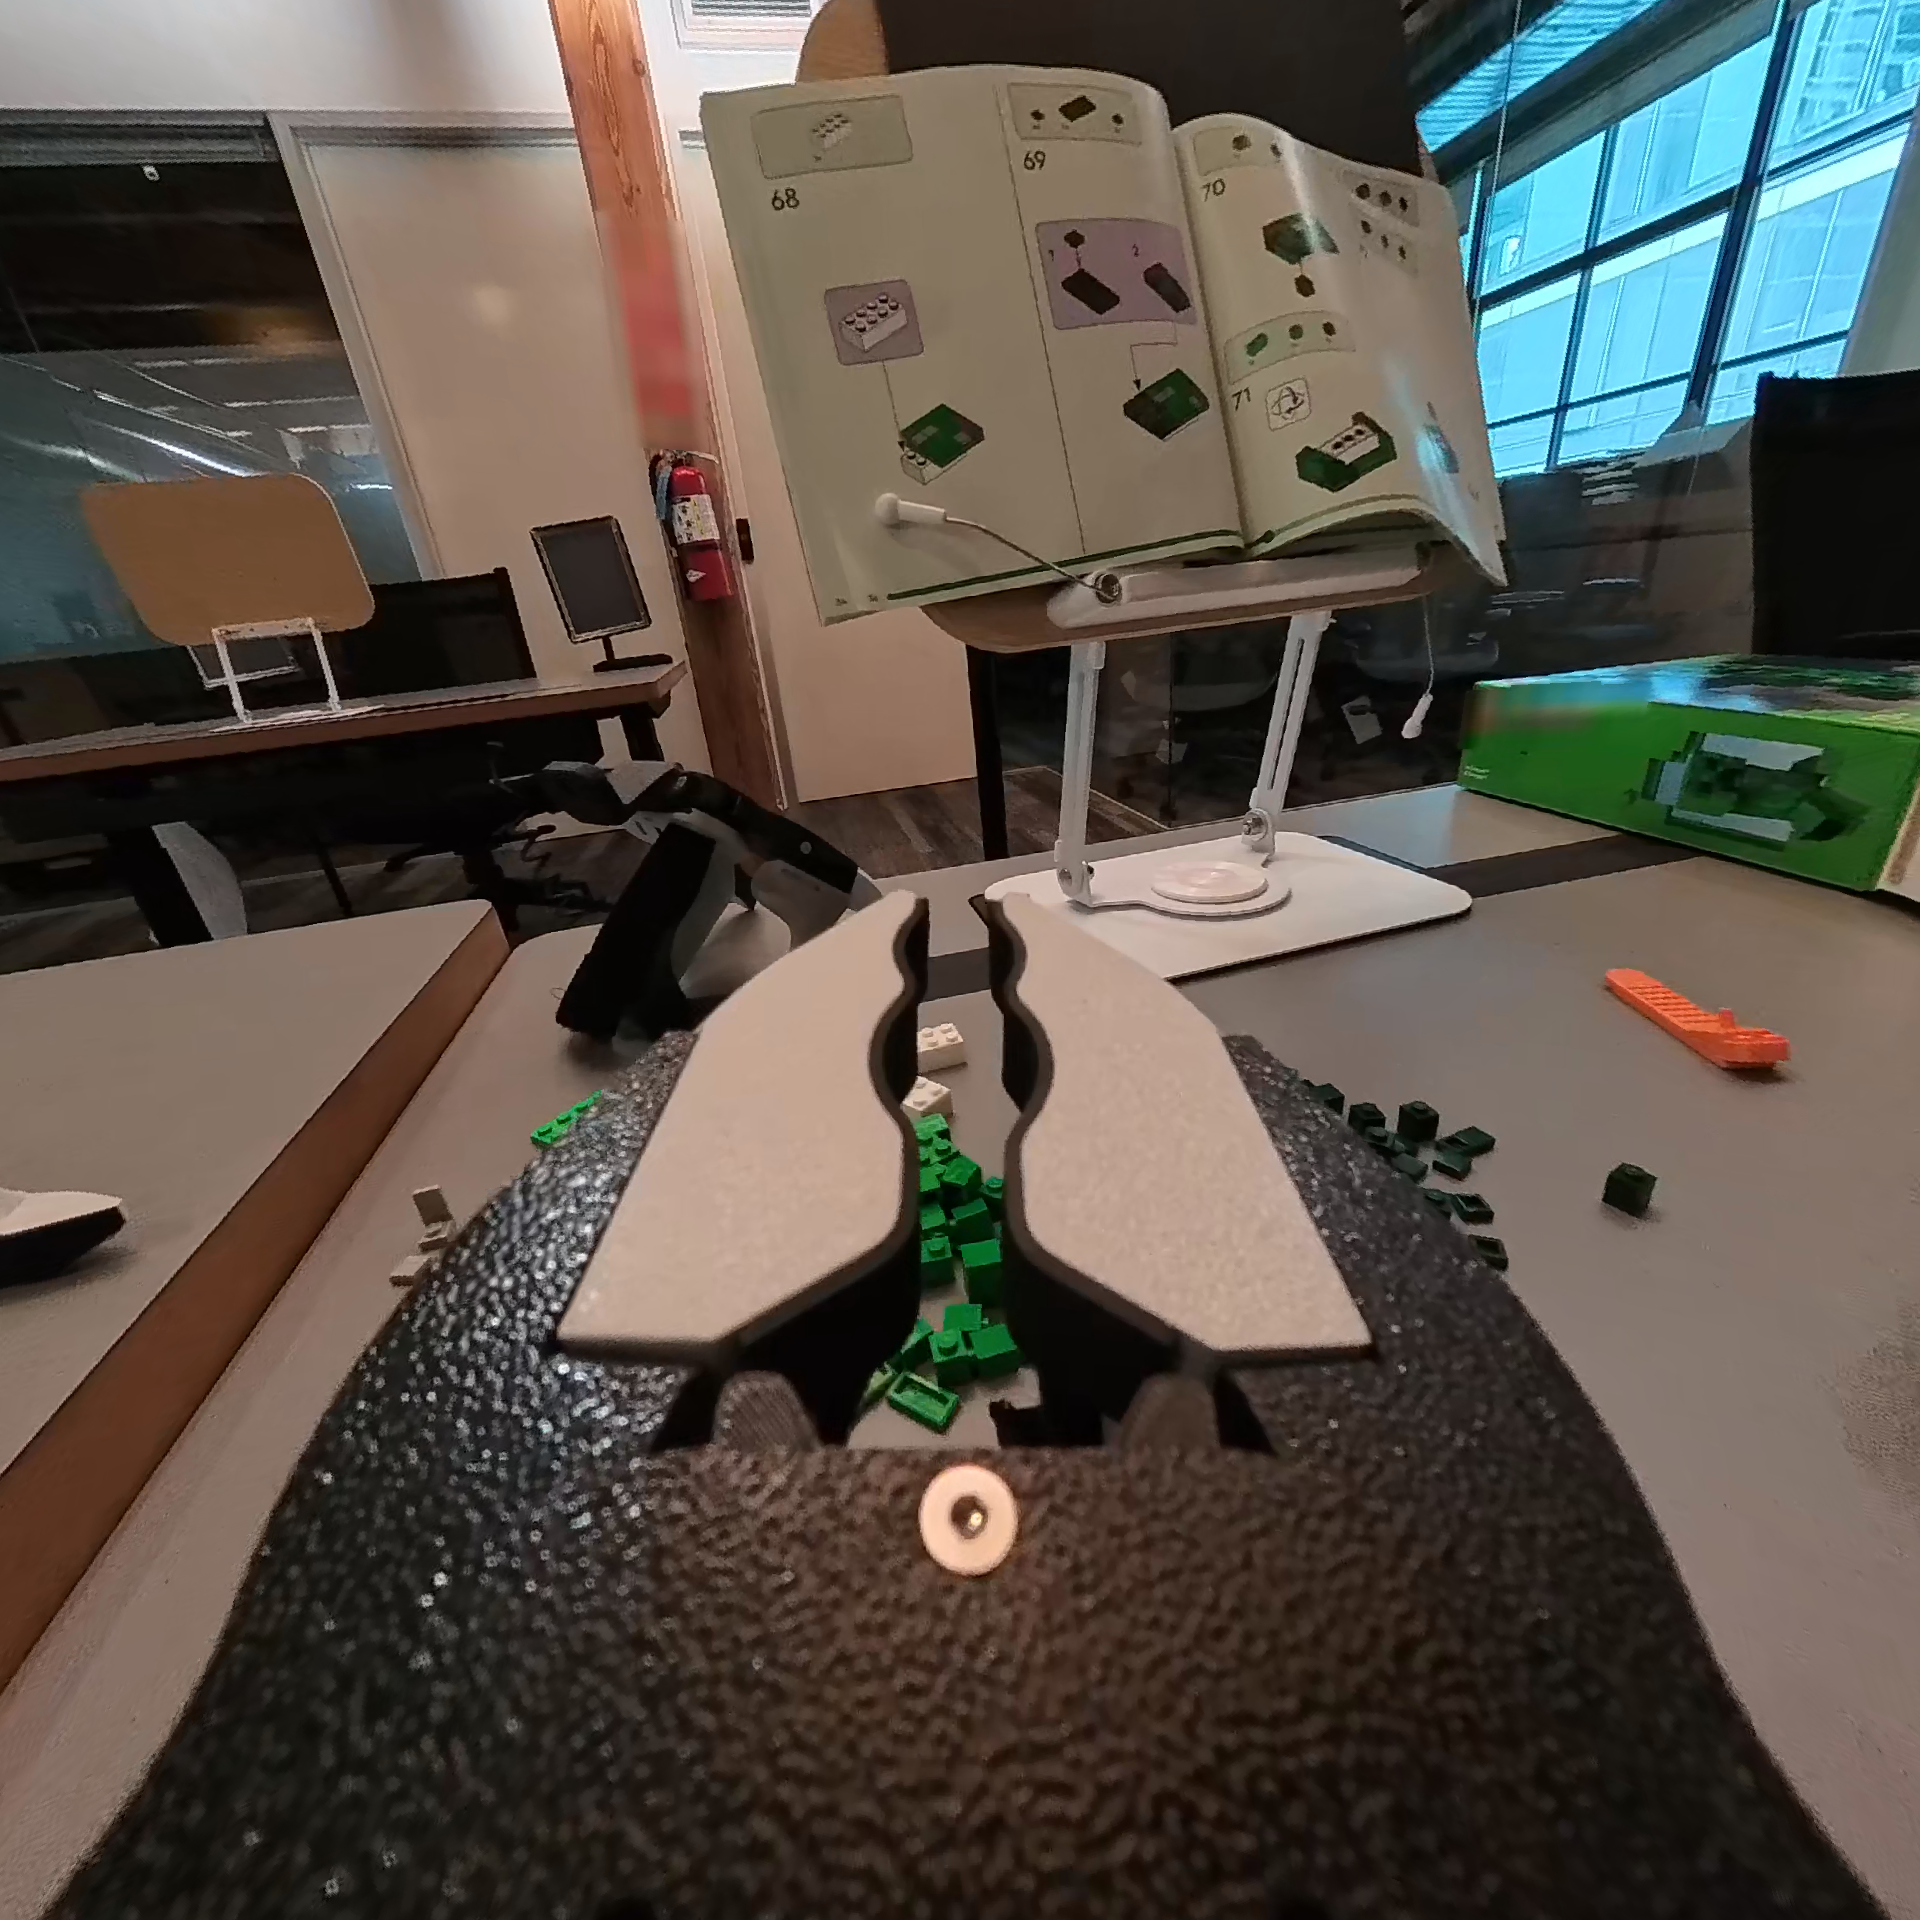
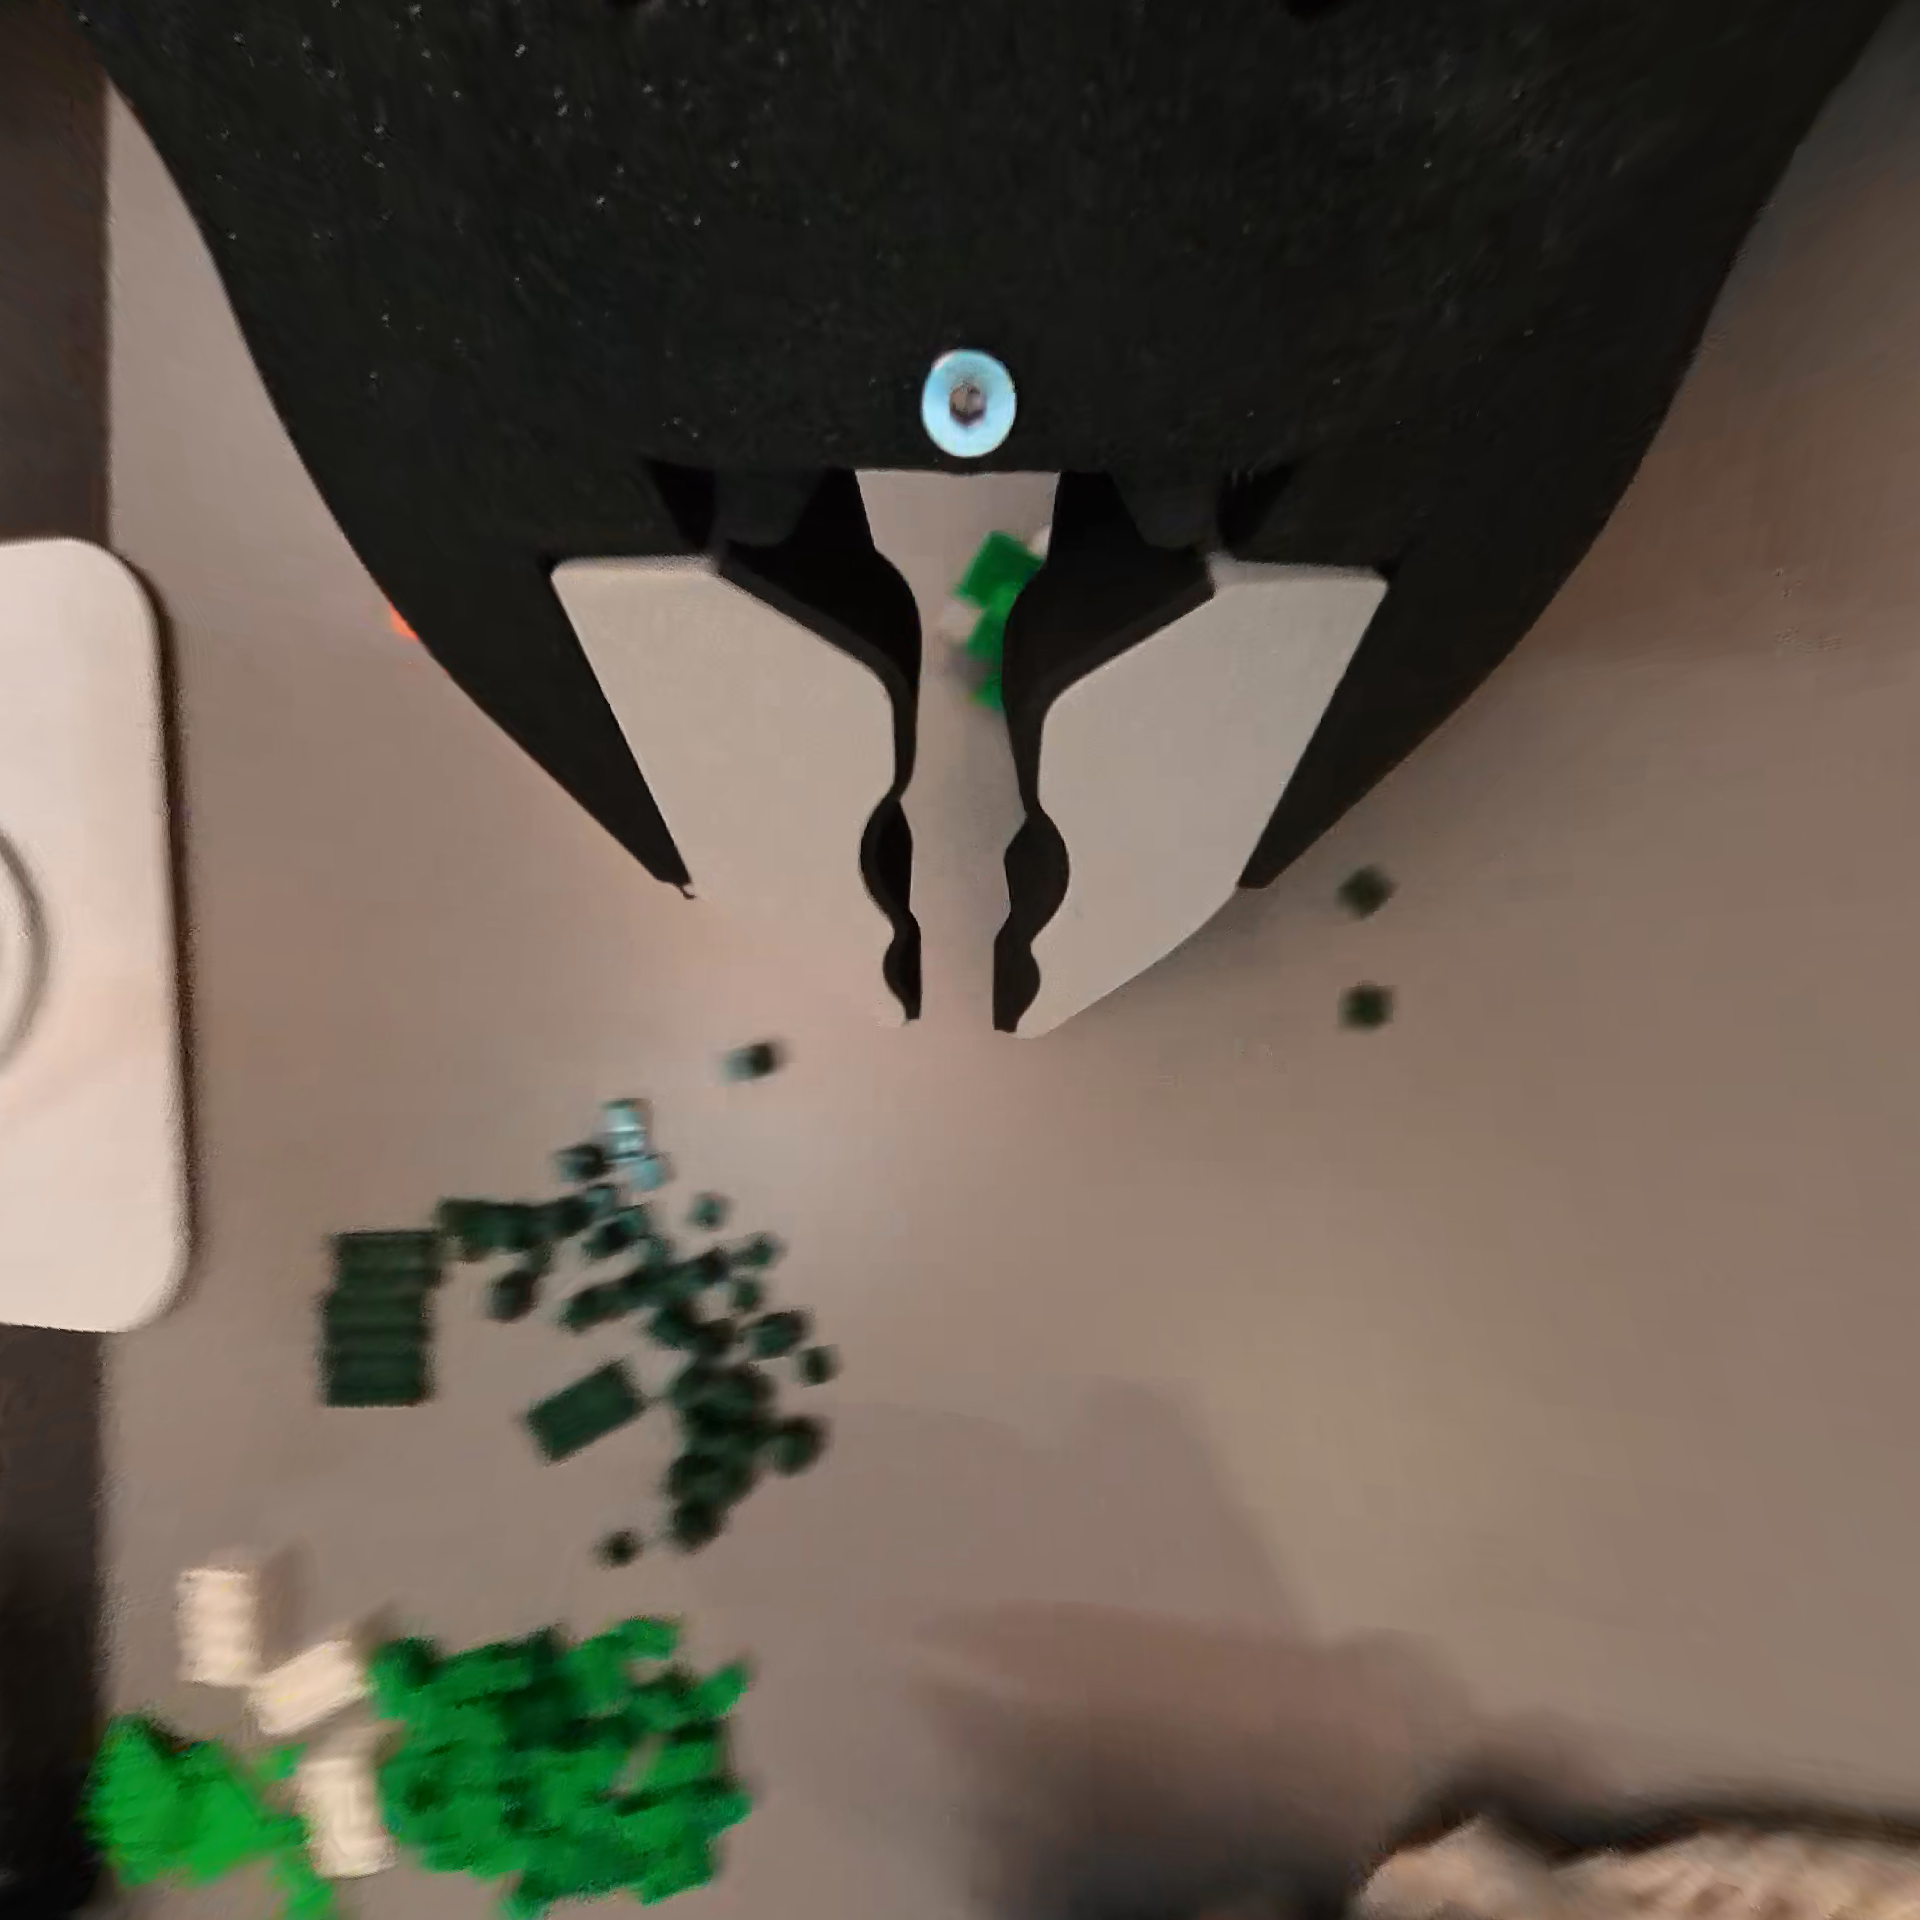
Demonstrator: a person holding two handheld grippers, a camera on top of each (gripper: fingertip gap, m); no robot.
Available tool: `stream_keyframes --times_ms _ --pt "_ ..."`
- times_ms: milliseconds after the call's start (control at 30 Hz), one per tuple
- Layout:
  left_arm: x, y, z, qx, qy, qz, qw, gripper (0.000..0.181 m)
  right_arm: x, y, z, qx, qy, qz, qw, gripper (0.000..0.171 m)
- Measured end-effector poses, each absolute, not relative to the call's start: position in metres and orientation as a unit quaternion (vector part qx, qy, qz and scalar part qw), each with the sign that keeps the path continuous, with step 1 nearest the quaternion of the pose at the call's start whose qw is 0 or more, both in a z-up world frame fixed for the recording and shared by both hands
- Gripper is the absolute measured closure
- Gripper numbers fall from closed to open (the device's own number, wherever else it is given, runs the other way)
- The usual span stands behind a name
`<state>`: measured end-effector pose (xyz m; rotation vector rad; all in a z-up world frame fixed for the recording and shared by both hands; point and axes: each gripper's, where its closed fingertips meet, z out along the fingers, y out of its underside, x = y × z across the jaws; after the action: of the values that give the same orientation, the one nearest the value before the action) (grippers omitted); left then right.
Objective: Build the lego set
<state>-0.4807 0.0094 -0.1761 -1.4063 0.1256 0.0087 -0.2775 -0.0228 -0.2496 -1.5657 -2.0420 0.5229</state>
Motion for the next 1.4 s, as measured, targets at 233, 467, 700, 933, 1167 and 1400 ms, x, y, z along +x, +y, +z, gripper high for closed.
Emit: stream_keyframes --times_ms 233,467,700,933,1167,1400 --pt "-0.478 0.01 -0.177 -0.647 0.065 0.005 0.76 0.171 -0.322 0.051 -0.264 -0.596 -0.739 0.197 0.246 0.16" --pt "-0.48 0.01 -0.176 -0.646 0.059 0.001 0.761 0.171 -0.328 0.038 -0.288 -0.577 -0.775 0.197 0.165 0.162" --pt "-0.48 0.01 -0.176 -0.646 0.057 0.001 0.761 0.171 -0.328 0.048 -0.299 -0.581 -0.78 0.163 0.164 0.163" --pt "-0.479 0.01 -0.176 -0.647 0.059 0.001 0.761 0.171 -0.336 0.057 -0.299 -0.582 -0.776 0.167 0.176 0.161" --pt "-0.479 0.01 -0.176 -0.647 0.059 0.0 0.76 0.171 -0.339 0.052 -0.298 -0.576 -0.779 0.181 0.17 0.156" --pt "-0.479 0.011 -0.176 -0.647 0.057 -0.002 0.761 0.171 -0.341 0.05 -0.292 -0.552 -0.791 0.181 0.192 0.156"
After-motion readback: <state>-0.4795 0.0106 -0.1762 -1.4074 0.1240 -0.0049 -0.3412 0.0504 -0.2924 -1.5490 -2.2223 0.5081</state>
